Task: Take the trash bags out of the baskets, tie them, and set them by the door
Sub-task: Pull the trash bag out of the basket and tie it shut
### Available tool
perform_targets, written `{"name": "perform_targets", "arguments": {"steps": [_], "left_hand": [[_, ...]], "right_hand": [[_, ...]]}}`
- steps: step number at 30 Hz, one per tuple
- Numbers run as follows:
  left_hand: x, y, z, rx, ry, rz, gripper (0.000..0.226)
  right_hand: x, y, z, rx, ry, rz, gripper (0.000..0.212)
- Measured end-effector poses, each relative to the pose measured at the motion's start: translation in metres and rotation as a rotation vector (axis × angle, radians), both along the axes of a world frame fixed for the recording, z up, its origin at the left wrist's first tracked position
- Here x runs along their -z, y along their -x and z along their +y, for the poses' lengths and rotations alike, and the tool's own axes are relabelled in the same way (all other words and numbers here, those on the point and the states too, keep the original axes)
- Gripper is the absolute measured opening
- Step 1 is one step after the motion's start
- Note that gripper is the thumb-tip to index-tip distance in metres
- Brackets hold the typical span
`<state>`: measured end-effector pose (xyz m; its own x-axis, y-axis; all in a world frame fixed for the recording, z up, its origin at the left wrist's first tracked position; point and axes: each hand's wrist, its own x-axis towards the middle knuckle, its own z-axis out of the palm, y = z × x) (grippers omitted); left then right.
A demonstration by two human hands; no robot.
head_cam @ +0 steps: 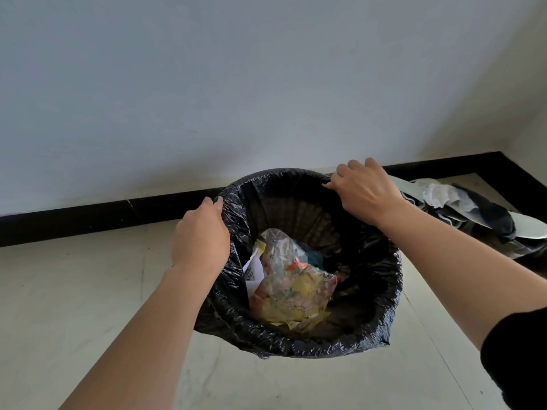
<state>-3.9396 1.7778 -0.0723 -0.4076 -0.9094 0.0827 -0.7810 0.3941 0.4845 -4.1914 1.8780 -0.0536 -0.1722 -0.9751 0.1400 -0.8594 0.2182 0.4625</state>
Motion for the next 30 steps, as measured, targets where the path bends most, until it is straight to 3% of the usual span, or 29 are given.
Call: {"name": "perform_targets", "arguments": {"steps": [6,11,14,21,25,30], "left_hand": [[-0.004,0.002,0.0,-0.023,0.042,-0.096,0.025],[-0.002,0.002,0.001,0.004,0.04,-0.035,0.044],[0.0,0.002,0.0,0.031,0.039,-0.032,0.054],[0.003,0.004,-0.004,0.041,0.131,-0.023,0.043],[0.0,0.004,-0.001,0.032,0.137,0.085,0.035],[-0.005,0.002,0.001,0.001,0.149,0.142,0.029]], "right_hand": [[-0.002,-0.005,0.0,-0.034,-0.006,-0.05,0.034],[-0.003,-0.011,0.0,-0.07,0.008,-0.161,0.032],[0.004,-0.021,0.003,-0.166,0.09,-0.273,0.026],[0.008,-0.066,0.006,-0.483,0.22,-0.363,0.034],[0.009,-0.087,0.009,-0.596,0.169,-0.366,0.031],[0.009,-0.091,0.011,-0.446,0.094,-0.352,0.03]]}}
